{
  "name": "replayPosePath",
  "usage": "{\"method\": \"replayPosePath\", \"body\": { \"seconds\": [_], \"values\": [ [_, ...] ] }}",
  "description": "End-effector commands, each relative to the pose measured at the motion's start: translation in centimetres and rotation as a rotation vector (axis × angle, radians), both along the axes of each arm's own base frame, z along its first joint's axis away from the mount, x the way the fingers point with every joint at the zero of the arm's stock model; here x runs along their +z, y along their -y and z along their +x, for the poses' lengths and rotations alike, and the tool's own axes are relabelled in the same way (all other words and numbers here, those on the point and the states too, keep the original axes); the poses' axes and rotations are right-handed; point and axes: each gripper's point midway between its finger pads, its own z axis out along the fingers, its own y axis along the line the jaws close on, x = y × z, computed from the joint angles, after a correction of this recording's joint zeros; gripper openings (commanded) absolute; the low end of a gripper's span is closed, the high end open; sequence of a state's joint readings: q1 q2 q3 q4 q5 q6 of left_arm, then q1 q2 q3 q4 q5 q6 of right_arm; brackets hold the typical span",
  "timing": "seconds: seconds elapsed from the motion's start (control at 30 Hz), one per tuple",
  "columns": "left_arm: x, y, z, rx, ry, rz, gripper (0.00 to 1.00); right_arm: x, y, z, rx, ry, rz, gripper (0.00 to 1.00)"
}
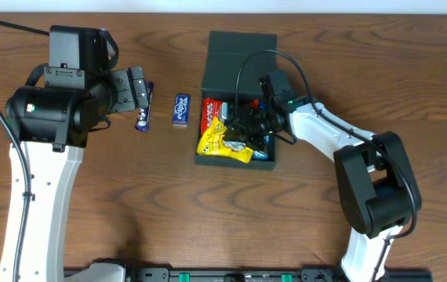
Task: Pack container
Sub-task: 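Lift the yellow Hacks bag and lower it into the box, then press the yellow bag down into the box with the right gripper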
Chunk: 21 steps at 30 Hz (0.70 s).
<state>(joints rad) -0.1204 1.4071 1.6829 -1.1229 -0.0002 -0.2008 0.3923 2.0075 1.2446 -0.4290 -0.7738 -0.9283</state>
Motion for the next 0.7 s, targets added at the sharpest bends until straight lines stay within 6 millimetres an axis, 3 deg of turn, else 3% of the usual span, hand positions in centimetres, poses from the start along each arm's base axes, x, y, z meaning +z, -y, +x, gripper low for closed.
{"method": "replayPosePath", "body": {
  "seconds": [0.0,0.07,0.13,0.2,0.3,0.47,0.5,0.57,0.63,0.67],
  "values": [
    [1.0,-0.3,-0.1,-0.007,0.028,0.018,0.95,-2.5,1.0,0.6,-0.069,-0.018,-0.111,0.15],
    [1.0,-0.3,0.0,-0.007,0.028,0.018,0.95,-1.0,0.8,0.9,-0.109,-0.029,-0.091,0.35],
    [1.0,-0.3,0.0,-0.007,0.028,0.018,0.95,0.2,0.7,1.1,-0.132,-0.025,-0.077,0.49],
    [1.0,-0.3,0.0,-0.007,0.028,0.018,0.95,1.9,0.6,1.3,-0.157,-0.014,-0.057,0.53],
    [1.0,-0.3,0.0,-0.007,0.028,0.018,0.95,5.9,0.1,1.1,-0.155,0.028,0.017,0.74],
    [1.0,-0.3,-0.1,-0.007,0.027,0.018,0.95,11.0,-0.2,0.5,-0.153,0.082,0.103,0.86],
    [1.0,-0.3,-0.1,-0.007,0.027,0.018,0.95,11.6,-0.2,0.4,-0.16,0.088,0.111,0.83],
    [1.0,-0.3,-0.1,-0.007,0.027,0.018,0.95,12.8,-0.1,0.3,-0.179,0.087,0.127,0.53],
    [1.0,-0.3,0.0,-0.007,0.028,0.018,0.95,13.4,0.0,0.1,-0.189,0.084,0.132,0.03],
    [1.0,-0.3,-0.1,-0.007,0.027,0.018,0.95,13.4,0.0,-0.1,-0.189,0.078,0.129,0.01]
  ]
}}
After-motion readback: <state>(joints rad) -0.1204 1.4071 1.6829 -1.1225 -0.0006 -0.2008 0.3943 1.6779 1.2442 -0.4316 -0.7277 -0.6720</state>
